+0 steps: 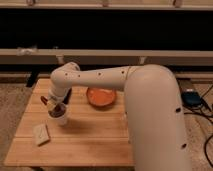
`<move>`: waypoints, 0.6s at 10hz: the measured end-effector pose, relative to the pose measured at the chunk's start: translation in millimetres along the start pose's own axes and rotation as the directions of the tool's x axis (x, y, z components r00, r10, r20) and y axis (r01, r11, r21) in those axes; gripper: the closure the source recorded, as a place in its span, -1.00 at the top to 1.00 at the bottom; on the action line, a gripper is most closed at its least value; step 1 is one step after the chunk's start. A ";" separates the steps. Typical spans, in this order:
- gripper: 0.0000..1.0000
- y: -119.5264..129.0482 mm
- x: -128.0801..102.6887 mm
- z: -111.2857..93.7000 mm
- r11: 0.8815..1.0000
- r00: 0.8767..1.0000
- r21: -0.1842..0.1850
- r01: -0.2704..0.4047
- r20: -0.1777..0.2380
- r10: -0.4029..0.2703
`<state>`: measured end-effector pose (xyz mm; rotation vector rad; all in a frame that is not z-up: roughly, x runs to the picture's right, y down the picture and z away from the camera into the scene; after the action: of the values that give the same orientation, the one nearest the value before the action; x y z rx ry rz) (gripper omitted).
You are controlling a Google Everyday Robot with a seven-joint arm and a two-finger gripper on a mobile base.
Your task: Place the pepper in the ceramic cup
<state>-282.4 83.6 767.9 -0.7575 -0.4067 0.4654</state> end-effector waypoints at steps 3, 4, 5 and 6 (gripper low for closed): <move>0.60 -1.2 8.1 -3.9 0.999 1.000 -0.022 -0.024 0.015 0.024; 0.60 -0.3 12.6 -7.6 0.999 0.999 -0.031 -0.031 0.021 0.032; 0.60 2.0 15.8 -10.1 0.999 0.999 -0.039 -0.033 0.026 0.034; 0.60 4.2 19.9 -14.1 0.998 0.999 -0.045 -0.037 0.032 0.038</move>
<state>-259.9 89.0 759.2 -0.8028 -0.4356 0.5058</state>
